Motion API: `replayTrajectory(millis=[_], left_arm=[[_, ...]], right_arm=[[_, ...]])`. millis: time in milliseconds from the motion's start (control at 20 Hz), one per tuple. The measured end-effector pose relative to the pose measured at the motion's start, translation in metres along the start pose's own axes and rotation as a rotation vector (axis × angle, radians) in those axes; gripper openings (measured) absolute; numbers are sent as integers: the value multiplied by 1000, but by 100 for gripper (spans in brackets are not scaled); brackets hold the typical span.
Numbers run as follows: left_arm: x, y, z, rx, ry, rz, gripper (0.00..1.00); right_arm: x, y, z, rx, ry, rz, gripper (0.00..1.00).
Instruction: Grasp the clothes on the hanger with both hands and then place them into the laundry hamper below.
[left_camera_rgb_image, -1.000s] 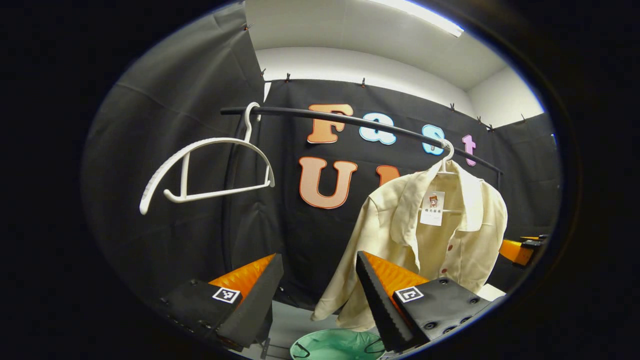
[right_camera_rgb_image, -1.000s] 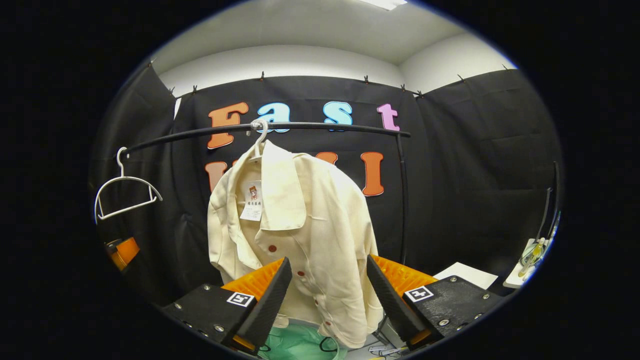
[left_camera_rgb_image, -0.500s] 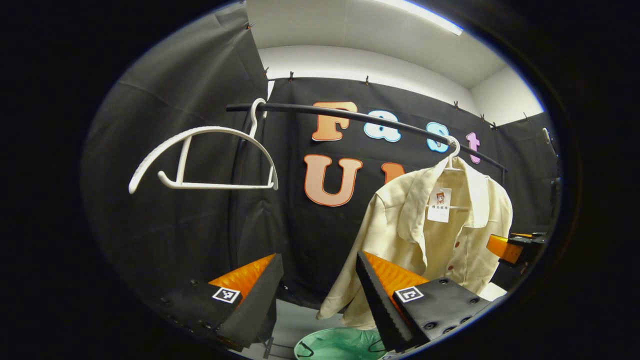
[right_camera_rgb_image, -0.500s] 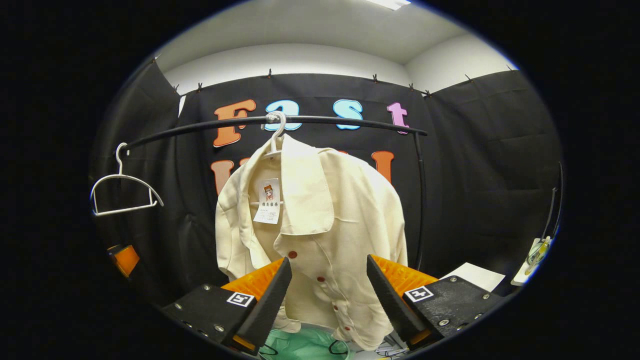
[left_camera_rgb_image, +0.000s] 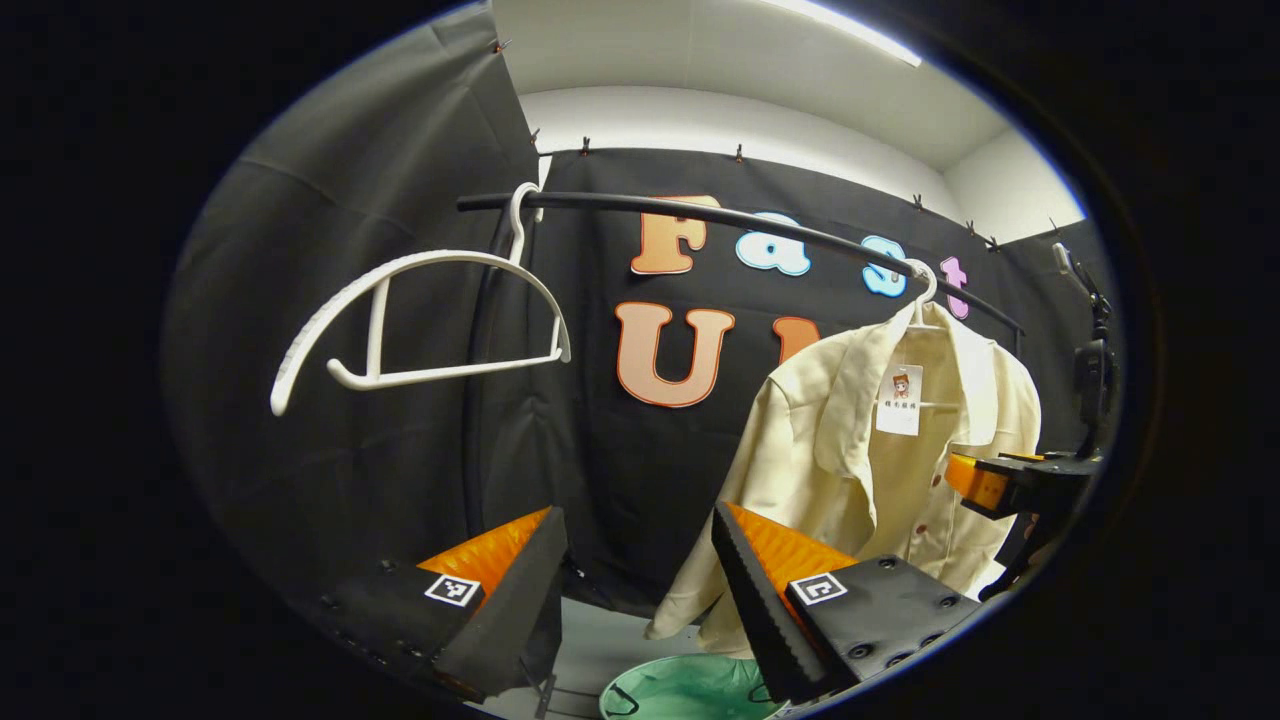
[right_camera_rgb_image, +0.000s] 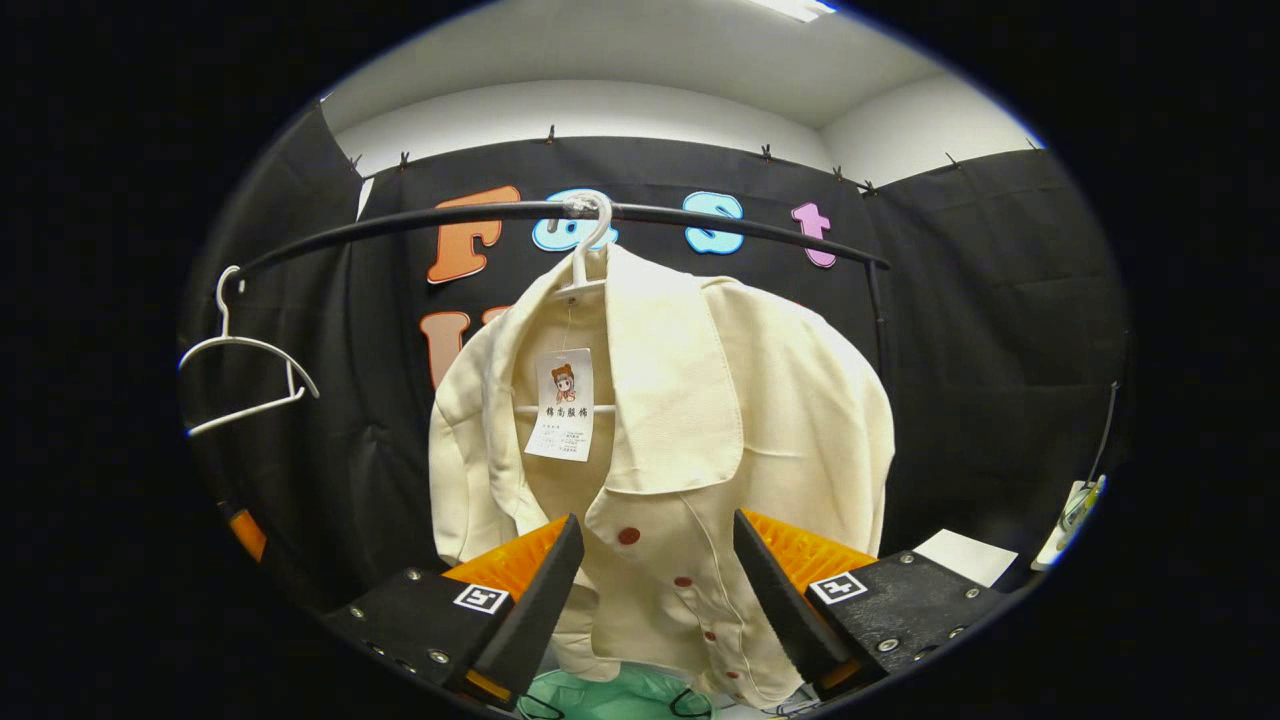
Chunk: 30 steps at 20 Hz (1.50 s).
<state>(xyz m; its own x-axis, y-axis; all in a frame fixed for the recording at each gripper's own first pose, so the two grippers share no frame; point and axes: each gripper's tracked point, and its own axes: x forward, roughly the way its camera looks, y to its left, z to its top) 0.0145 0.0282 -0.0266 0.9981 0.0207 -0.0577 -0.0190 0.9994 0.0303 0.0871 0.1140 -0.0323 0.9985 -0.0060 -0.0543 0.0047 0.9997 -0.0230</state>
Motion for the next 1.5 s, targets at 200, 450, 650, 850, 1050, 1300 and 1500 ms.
replayTrajectory(millis=[200, 450, 650, 850, 1050, 1300, 1500], left_arm=[[8, 1, 0, 13, 3, -1, 96], [21, -5, -1, 28, 4, -14, 96], [30, -13, -2, 21, 8, -28, 96], [34, -18, -6, 23, 16, -36, 96], [38, -25, -7, 23, 18, -50, 96], [45, -40, -5, 23, 17, -76, 96], [50, -59, -6, 22, 19, -115, 100]], right_arm=[[28, -4, -6, 22, 9, -68, 94], [50, 5, -9, 43, 9, -67, 94], [62, 5, -12, 34, 17, -80, 94], [62, 11, -10, 78, 17, -56, 93], [70, 8, -15, 53, 22, -73, 94], [77, -12, -14, 51, 29, -117, 94], [75, -23, -11, 41, 20, -110, 90]])
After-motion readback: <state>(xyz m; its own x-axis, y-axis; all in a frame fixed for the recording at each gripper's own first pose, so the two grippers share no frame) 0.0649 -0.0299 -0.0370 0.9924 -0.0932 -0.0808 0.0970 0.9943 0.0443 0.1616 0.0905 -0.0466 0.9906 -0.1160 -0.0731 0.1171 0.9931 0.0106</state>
